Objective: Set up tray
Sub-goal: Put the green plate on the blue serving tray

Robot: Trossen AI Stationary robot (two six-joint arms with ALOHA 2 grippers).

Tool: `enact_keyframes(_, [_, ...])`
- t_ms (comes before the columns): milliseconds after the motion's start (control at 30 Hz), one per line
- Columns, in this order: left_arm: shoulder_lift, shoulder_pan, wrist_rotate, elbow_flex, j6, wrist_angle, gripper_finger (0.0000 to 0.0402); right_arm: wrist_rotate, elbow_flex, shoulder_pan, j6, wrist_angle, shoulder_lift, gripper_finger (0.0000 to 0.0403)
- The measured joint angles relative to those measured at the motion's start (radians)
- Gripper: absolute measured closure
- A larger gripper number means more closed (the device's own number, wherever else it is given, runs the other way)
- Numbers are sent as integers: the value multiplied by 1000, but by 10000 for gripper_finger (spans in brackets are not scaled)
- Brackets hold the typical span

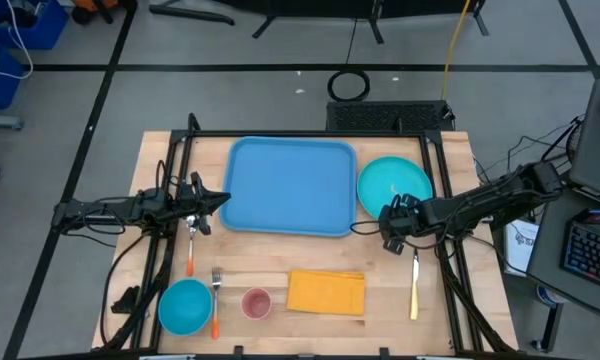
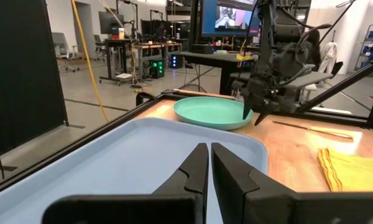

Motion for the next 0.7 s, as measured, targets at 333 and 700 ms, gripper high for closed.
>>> enact_keyframes(333, [0, 0, 0, 0, 0, -1, 376, 19, -11, -20, -43, 5, 0, 235])
enact_keyframes(700, [0, 0, 0, 0, 0, -1, 376, 12, -11, -20, -80, 15, 0, 354])
